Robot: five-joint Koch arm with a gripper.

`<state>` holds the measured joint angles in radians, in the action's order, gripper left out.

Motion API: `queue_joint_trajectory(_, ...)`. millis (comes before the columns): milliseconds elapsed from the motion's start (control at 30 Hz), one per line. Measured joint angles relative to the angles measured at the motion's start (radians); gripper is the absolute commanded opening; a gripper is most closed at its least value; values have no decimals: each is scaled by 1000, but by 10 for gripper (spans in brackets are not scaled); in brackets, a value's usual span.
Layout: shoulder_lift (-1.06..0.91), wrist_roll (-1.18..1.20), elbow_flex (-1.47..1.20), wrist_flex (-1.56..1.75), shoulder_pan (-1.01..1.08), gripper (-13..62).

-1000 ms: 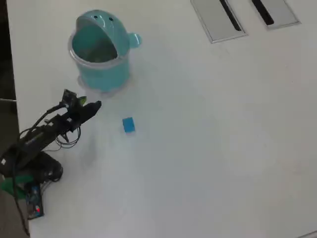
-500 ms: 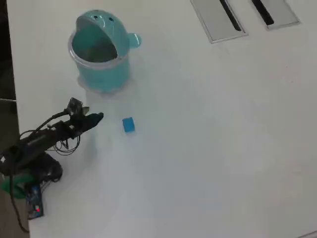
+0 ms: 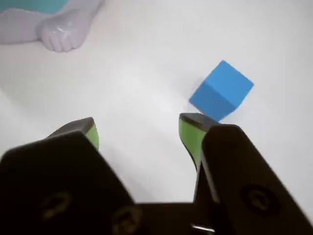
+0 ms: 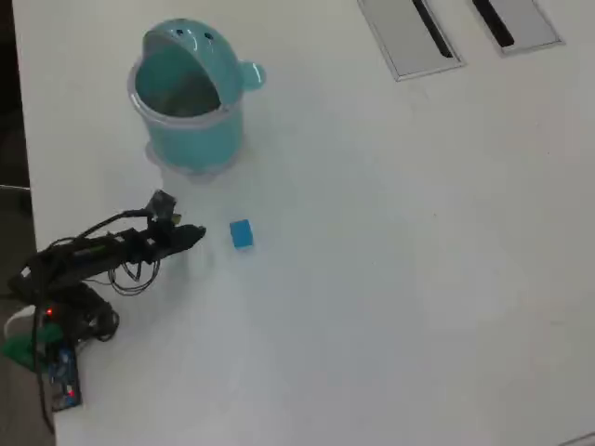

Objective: Grasp RGB lego blocks and put them in the bin one by one.

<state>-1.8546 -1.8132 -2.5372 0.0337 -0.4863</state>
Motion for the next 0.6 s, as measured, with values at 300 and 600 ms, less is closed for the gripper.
queue_joint_trajectory(300,110,0,75,38,114,296)
queue_joint_trajectory(600,201,32,143,64,195,296)
